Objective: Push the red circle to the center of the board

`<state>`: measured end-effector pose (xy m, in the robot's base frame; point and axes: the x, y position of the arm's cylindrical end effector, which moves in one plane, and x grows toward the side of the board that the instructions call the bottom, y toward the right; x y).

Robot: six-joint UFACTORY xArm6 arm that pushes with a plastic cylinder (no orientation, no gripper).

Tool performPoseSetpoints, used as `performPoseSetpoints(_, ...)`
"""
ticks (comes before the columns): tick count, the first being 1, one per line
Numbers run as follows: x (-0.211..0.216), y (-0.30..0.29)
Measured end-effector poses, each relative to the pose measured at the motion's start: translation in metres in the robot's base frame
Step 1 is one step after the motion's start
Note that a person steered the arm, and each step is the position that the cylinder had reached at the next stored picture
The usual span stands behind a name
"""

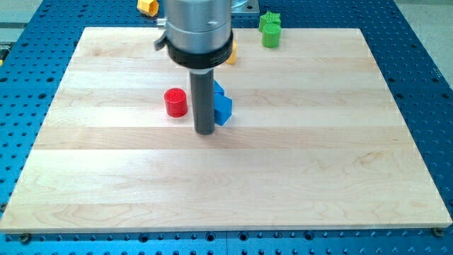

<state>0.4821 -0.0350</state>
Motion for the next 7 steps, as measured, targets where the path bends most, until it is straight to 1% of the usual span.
performPoseSetpoints(1, 0.020, 0.084)
performPoseSetpoints(2, -0.053, 0.128)
performPoseSetpoints(3, -0.143, 0.159)
performPoseSetpoints(4, -0.217, 0.213)
performPoseSetpoints(5, -0.291, 0.217)
performPoseSetpoints(6, -0.289, 0.216)
performPoseSetpoints(7, -0.290, 0.163)
